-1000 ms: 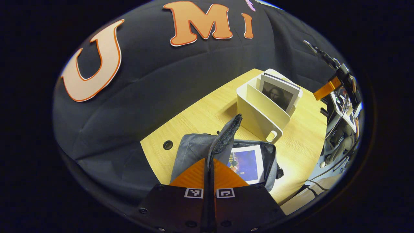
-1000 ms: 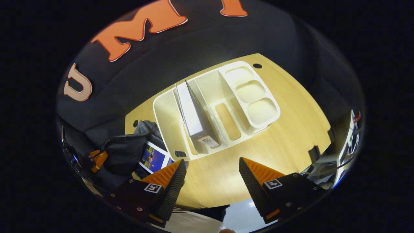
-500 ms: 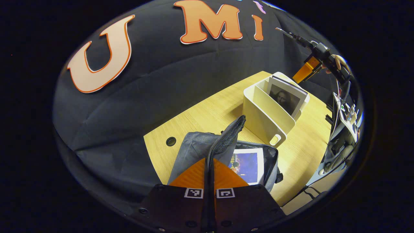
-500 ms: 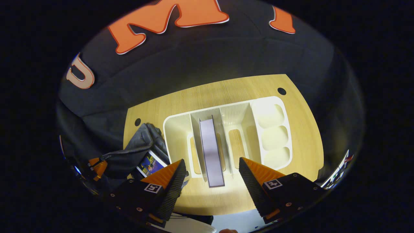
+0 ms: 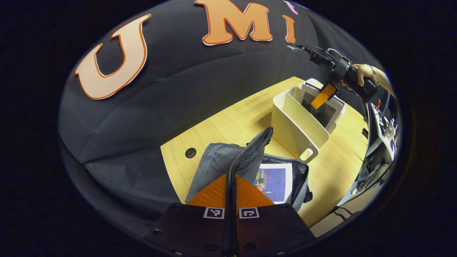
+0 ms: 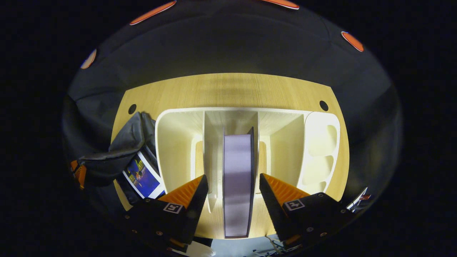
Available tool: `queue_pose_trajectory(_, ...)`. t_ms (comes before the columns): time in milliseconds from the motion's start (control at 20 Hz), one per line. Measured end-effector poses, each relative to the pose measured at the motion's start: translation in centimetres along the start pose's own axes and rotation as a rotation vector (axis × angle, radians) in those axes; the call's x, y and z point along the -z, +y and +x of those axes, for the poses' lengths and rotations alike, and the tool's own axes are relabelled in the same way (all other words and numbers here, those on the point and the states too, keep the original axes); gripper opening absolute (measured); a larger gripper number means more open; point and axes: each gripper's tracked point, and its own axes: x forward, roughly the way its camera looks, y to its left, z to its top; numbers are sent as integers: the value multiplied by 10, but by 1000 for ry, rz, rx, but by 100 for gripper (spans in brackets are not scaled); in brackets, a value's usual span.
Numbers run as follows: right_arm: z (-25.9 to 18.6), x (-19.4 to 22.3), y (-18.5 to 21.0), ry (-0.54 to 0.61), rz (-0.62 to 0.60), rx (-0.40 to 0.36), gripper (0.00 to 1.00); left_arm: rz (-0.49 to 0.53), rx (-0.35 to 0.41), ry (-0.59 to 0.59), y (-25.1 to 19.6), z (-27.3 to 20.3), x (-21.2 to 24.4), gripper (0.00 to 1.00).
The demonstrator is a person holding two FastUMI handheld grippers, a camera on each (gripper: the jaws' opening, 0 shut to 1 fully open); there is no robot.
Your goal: Open the schoolbag, grab two books from the bookshelf and put them into the schoolbag.
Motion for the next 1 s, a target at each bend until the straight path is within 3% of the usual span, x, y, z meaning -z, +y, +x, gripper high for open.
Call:
queue_pose_trajectory(50,4,1,-7,-1,-22,27,72,-3,1,2,0,2,-1,1)
queue_pose_trajectory(100,2,0,-12,0,-37,41,68,-6,3,5,-1,2,1,1)
queue_pose_trajectory(200,5,-3,-2,-9,14,14,42,1,3,12,-1,3,0,1)
queue_pose_trajectory(250,3,-4,-3,-14,22,14,39,7,2,14,-1,5,-3,1)
queue_pose_trajectory(550,-42,-12,-10,-81,48,0,37,25,15,15,-2,7,-5,1)
queue_pose_trajectory(1000,-163,-11,-11,-261,44,-13,36,28,34,-1,3,9,-7,1)
